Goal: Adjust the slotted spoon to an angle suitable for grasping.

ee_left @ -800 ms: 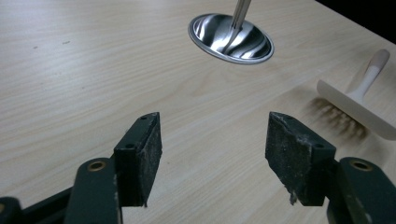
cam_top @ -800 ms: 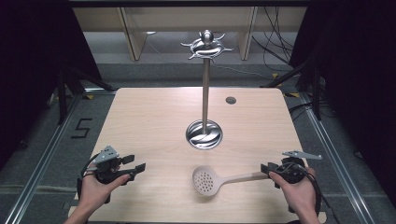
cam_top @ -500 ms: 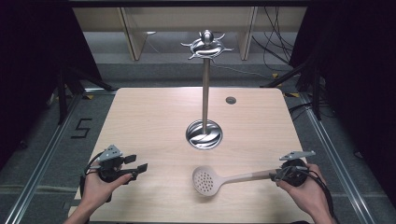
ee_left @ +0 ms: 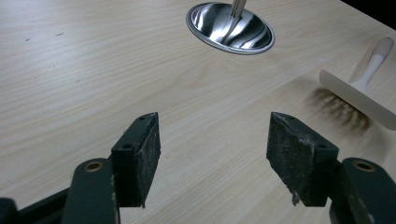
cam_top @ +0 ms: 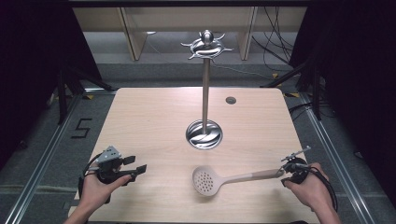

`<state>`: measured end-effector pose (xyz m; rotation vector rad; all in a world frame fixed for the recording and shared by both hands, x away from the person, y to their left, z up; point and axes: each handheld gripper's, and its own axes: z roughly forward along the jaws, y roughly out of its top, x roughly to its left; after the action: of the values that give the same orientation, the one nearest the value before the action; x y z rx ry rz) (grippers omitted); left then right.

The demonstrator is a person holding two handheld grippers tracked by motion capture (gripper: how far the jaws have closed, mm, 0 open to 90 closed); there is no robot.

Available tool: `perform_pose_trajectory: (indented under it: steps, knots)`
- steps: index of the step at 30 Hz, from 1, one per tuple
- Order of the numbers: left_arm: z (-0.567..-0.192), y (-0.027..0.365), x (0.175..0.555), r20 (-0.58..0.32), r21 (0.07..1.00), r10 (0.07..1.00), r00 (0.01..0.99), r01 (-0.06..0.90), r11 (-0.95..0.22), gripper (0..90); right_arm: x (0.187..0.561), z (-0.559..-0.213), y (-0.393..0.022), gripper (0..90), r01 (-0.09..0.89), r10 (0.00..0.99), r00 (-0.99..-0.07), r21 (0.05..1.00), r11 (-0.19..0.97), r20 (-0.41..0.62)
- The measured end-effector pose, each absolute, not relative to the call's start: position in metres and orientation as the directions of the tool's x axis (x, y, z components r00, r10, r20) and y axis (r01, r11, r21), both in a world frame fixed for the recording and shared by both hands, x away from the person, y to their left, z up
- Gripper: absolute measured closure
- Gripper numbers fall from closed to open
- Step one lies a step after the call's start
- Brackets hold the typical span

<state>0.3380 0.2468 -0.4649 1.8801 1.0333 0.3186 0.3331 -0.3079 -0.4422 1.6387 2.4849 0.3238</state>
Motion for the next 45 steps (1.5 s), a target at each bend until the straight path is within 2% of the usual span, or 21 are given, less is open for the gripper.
perform_pose_trajectory:
  steps: [13,14,17,19,20,21,22,24,26,28,29,33,34,36,37,39,40,41,44,45]
  knots:
    - [-0.464,0.247,0.336,-0.189,0.824,0.777,0.601,0.527,-0.207,34.1,0.361,-0.460,-0.299,90.0,0.904,0.918,-0.396,0.173,0.390,-0.002]
    - [-0.464,0.247,0.335,-0.190,0.823,0.780,0.597,0.529,-0.204,34.1,0.363,-0.459,-0.298,90.0,0.910,0.920,-0.393,0.142,0.390,-0.009]
    - [-0.465,0.248,0.336,-0.194,0.826,0.773,0.604,0.525,-0.203,34.1,0.366,-0.466,-0.298,90.0,0.911,0.922,-0.388,0.157,0.382,0.006]
    - [-0.465,0.248,0.336,-0.194,0.827,0.774,0.603,0.524,-0.201,34.1,0.368,-0.467,-0.296,90.0,0.913,0.922,-0.388,0.132,0.385,-0.004]
    - [-0.465,0.248,0.336,-0.195,0.828,0.773,0.604,0.523,-0.200,34.1,0.369,-0.470,-0.296,90.0,0.910,0.923,-0.385,0.164,0.380,0.004]
    - [-0.465,0.248,0.336,-0.195,0.826,0.772,0.605,0.525,-0.203,34.0,0.370,-0.469,-0.296,90.0,0.909,0.921,-0.389,0.157,0.387,-0.015]
    - [-0.465,0.248,0.336,-0.195,0.826,0.772,0.605,0.525,-0.203,34.0,0.371,-0.467,-0.293,90.0,0.926,0.933,-0.361,0.131,0.355,0.021]
    - [-0.465,0.248,0.335,-0.195,0.825,0.773,0.604,0.527,-0.204,34.0,0.376,-0.468,-0.293,90.0,0.914,0.924,-0.382,0.140,0.380,-0.018]
    - [-0.465,0.248,0.336,-0.191,0.826,0.772,0.607,0.524,-0.207,33.9,0.377,-0.467,-0.293,90.0,0.913,0.922,-0.387,0.129,0.387,-0.021]
    - [-0.465,0.248,0.336,-0.191,0.829,0.773,0.605,0.522,-0.203,33.9,0.380,-0.470,-0.292,90.0,0.912,0.926,-0.376,0.172,0.374,-0.019]
    - [-0.465,0.248,0.336,-0.191,0.828,0.773,0.605,0.522,-0.204,33.9,0.383,-0.469,-0.294,90.0,0.904,0.917,-0.398,0.161,0.397,-0.026]
    - [-0.465,0.248,0.335,-0.194,0.825,0.774,0.602,0.527,-0.203,33.9,0.391,-0.468,-0.291,90.0,0.911,0.926,-0.377,0.167,0.377,-0.029]
    - [-0.465,0.249,0.335,-0.195,0.825,0.774,0.602,0.527,-0.202,33.9,0.393,-0.469,-0.293,90.0,0.900,0.915,-0.402,0.166,0.403,-0.039]
    - [-0.465,0.249,0.335,-0.196,0.824,0.774,0.601,0.529,-0.202,33.8,0.396,-0.469,-0.291,90.0,0.909,0.926,-0.377,0.183,0.375,-0.023]
    - [-0.465,0.248,0.335,-0.199,0.826,0.775,0.599,0.528,-0.196,33.8,0.399,-0.468,-0.293,90.0,0.902,0.916,-0.399,0.167,0.398,-0.032]
    - [-0.465,0.249,0.335,-0.197,0.826,0.776,0.600,0.528,-0.199,33.8,0.401,-0.468,-0.294,89.0,0.907,0.927,-0.373,0.201,0.370,-0.024]
    - [-0.465,0.249,0.335,-0.197,0.826,0.775,0.600,0.528,-0.199,33.8,0.401,-0.466,-0.294,85.3,0.918,0.940,-0.341,0.210,0.337,-0.017]
    - [-0.465,0.249,0.335,-0.197,0.827,0.775,0.601,0.526,-0.198,33.8,0.400,-0.461,-0.292,79.9,0.956,0.980,-0.194,0.235,0.178,0.047]
    - [-0.464,0.248,0.334,-0.193,0.822,0.781,0.594,0.533,-0.202,33.8,0.401,-0.452,-0.298,60.6,0.962,0.991,-0.050,0.272,0.014,0.124]
    - [-0.465,0.248,0.334,-0.189,0.823,0.781,0.595,0.530,-0.204,33.8,0.403,-0.449,-0.300,54.4,0.966,0.986,-0.013,0.257,-0.030,0.166]
